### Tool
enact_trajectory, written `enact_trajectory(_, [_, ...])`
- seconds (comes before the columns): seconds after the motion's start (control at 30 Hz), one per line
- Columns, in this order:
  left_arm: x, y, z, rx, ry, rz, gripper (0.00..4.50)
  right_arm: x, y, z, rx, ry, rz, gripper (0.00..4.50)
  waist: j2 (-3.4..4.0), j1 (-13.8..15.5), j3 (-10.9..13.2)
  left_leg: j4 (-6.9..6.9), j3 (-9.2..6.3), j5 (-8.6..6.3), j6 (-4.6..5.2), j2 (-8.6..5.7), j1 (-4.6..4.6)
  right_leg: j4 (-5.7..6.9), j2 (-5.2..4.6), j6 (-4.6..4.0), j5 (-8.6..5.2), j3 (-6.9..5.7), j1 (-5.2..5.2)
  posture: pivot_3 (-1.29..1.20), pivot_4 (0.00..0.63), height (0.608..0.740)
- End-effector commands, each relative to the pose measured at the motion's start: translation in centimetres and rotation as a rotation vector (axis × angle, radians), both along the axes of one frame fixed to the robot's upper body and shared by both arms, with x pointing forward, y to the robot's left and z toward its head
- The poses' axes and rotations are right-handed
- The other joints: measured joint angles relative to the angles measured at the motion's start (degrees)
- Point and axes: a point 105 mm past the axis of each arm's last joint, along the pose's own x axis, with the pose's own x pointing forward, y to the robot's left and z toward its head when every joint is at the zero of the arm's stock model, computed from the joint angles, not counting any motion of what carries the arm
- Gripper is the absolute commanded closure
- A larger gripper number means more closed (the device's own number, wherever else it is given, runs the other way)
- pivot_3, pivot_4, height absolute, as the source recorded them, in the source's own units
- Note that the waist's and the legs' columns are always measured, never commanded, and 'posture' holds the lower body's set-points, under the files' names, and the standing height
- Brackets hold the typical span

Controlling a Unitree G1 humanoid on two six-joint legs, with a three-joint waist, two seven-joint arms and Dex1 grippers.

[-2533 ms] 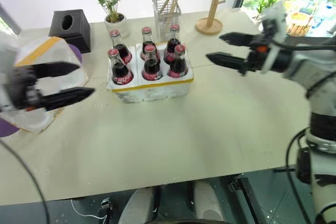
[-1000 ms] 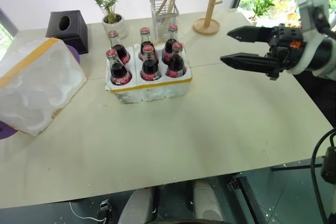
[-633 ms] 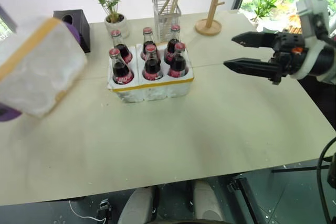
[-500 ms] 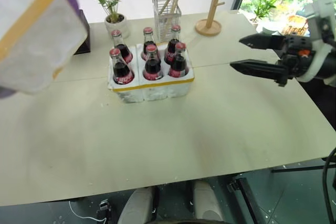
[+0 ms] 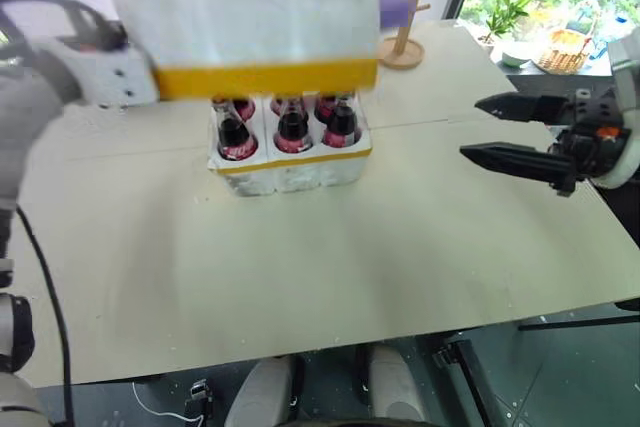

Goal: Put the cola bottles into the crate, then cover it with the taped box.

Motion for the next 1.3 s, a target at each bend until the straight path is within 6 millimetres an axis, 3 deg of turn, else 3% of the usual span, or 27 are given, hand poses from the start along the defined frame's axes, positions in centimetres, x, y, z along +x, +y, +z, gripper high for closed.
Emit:
enact_trajectory(0.03, [-0.1, -1.0, 0.0, 0.103, -0.095, 0.027, 4.27, -0.8, 0.2, 1.2, 0.021, -0.06, 0.006, 0.0, 0.0, 0.12, 0.0, 0.0, 0.0, -0.01, 0.02, 0.0, 0.0, 0.0, 0.0, 0.0, 0.0, 0.0, 0.01, 0.0, 0.15, 0.74])
enact_trajectory(0.27, [-0.8, -2.7, -1.8, 0.222, -0.143, 0.003, 4.27, -0.7, 0.3, 1.5, 0.053, -0.063, -0.004, 0.0, -0.01, 0.5, 0.0, 0.01, -0.01, -0.01, 0.02, 0.0, 0.0, -0.03, -0.01, 0.0, 0.0, 0.0, 0.02, 0.0, 0.15, 0.74])
enact_trajectory(0.37, [-1.0, -2.9, -3.0, 0.206, -0.116, -0.006, 2.62, -0.5, 0.4, 1.5, 0.06, -0.065, -0.004, 0.0, -0.01, 0.5, 0.0, 0.01, -0.01, -0.01, 0.02, 0.0, 0.0, -0.03, -0.03, 0.0, 0.0, 0.0, 0.03, 0.0, 0.15, 0.74])
enact_trajectory(0.4, [-1.0, -2.7, -3.4, 0.198, -0.1, -0.002, 2.34, -0.4, 0.4, 1.4, 0.062, -0.065, -0.005, 0.0, -0.01, 0.5, 0.0, 0.01, -0.01, -0.01, 0.02, -0.01, 0.0, -0.03, -0.03, 0.0, 0.0, 0.0, 0.03, 0.0, 0.15, 0.74])
enact_trajectory(0.53, [-1.5, -2.1, -4.8, 0.166, -0.034, 0.014, 0.4, -0.3, 0.3, 1.2, 0.06, -0.055, -0.006, 0.0, -0.02, 0.45, 0.01, 0.01, -0.01, -0.02, 0.03, 0.0, 0.0, -0.03, -0.02, 0.0, 0.0, 0.0, 0.02, 0.0, 0.15, 0.74])
enact_trajectory(0.67, [-3.2, -2.1, -5.7, 0.067, 0.019, -0.032, 0.4, 0.0, -0.1, 0.8, 0.058, -0.04, -0.023, 0.0, -0.01, 0.38, 0.01, 0.01, -0.02, -0.03, 0.05, 0.0, 0.0, -0.05, -0.03, 0.0, 0.0, 0.0, 0.02, 0.0, 0.15, 0.74])
enact_trajectory(0.83, [-6.2, -1.5, -6.2, -0.207, 0.131, -0.081, 0.4, 0.1, -0.9, -0.5, 0.039, -0.005, -0.054, 0.0, -0.01, 0.47, 0.0, 0.0, -0.03, -0.05, 0.06, 0.02, -0.01, -0.09, -0.03, 0.0, 0.0, 0.0, 0.03, 0.0, 0.15, 0.74])
enact_trajectory(0.9, [-7.4, -1.1, -6.3, -0.354, 0.206, -0.108, 0.4, 0.3, -1.4, -1.0, 0.035, 0.007, -0.072, 0.0, 0.0, 0.53, 0.01, 0.02, -0.03, -0.05, 0.07, 0.02, 0.0, -0.09, -0.04, 0.0, 0.0, -0.01, 0.07, 0.0, 0.15, 0.74])
enact_trajectory(1.0, [-8.3, 1.3, -6.9, -0.747, 0.435, -0.102, 0.4, 0.6, -1.7, -1.4, 0.031, 0.013, -0.082, 0.0, 0.0, 0.48, 0.0, 0.02, -0.03, -0.05, 0.07, 0.03, 0.04, -0.09, -0.03, 0.0, 0.0, -0.01, 0.1, 0.0, 0.15, 0.74])
enact_trajectory(1.1, [-8.6, 3.1, -5.3, -1.216, 0.676, -0.141, 0.4, 0.9, -1.4, -1.5, 0.024, 0.006, -0.069, 0.0, 0.0, 0.44, 0.0, 0.03, -0.07, -0.04, 0.06, 0.06, 0.06, -0.02, 0.01, -0.01, 0.0, -0.07, 0.11, 0.0, 0.15, 0.74])
enact_trajectory(1.2, [-9.6, 3.8, -3.0, -1.377, 0.855, -0.22, 0.4, 1.3, -1.0, -1.2, 0.023, -0.009, -0.041, 0.0, -0.03, 0.1, 0.02, 0.08, -0.1, -0.04, 0.05, 0.07, 0.06, 0.0, 0.06, 0.0, 0.0, -0.12, 0.11, 0.0, 0.15, 0.74])
enact_trajectory(1.3, [-11.3, 3.2, -1.4, -1.34, 1.013, -0.288, 0.4, 1.8, -0.8, -1.2, 0.017, -0.014, -0.022, 0.0, 0.0, -0.37, 0.01, 0.04, -0.07, -0.05, 0.06, 0.05, 0.07, -0.02, 0.05, 0.0, -0.01, -0.12, 0.11, 0.0, 0.15, 0.74])
